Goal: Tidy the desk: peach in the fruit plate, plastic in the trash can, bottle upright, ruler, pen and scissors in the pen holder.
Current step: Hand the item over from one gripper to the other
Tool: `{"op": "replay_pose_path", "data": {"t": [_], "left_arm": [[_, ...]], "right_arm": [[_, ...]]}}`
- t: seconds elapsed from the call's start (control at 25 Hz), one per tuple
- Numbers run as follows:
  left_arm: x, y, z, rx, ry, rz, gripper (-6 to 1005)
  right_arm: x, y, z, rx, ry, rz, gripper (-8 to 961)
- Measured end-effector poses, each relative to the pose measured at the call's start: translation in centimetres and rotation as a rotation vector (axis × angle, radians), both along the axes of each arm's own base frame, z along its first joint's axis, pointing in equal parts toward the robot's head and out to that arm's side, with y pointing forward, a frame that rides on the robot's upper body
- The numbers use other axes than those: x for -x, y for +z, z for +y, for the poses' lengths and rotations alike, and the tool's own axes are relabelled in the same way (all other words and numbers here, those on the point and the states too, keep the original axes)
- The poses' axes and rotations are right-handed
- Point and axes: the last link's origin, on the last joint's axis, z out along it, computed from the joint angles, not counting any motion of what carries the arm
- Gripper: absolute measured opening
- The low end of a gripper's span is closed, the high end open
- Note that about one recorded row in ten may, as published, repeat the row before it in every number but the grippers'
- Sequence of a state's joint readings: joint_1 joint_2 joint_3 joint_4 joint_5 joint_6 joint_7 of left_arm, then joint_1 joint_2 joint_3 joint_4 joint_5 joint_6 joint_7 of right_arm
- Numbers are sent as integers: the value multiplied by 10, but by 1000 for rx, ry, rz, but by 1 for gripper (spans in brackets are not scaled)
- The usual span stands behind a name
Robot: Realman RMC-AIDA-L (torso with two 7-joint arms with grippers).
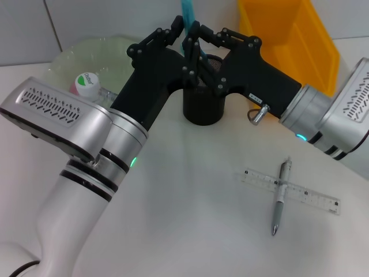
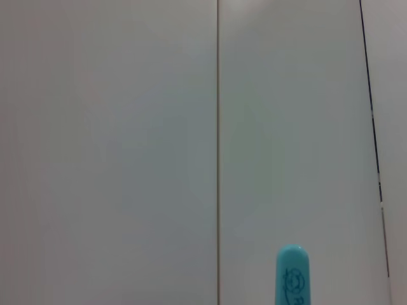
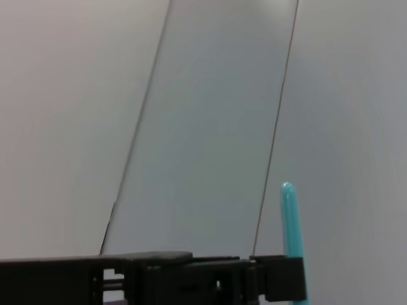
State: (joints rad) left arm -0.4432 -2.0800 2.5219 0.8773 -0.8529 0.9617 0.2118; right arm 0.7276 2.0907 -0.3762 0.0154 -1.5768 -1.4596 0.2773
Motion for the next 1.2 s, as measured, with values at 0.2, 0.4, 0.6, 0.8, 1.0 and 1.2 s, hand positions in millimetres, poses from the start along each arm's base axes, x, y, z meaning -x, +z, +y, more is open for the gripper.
{"op": "replay_pose_path", "data": {"t": [0.2,0.4,0.6,0.8,1.0,1.2], "left_arm": [[1,0,0,-1,1,3,204],[1,0,0,-1,1,3,204],[2,0,0,-1,5,4,204],[2,-1,-1,1,4,6,204],[2,-1,0,1,3,10,204],[3,-1,0,1,3,10,204]], "right_arm": [[3,-5,-2,-30,4,-8,359],[3,-5,-2,-35,0,-2,353],[4,-5,-1,-37,-3,2,348],[4,-5,-1,-35,-4,1,342],[3,-5,-2,-35,-5,1,327],[3,-6,-2,-34,-7,1,300]]}}
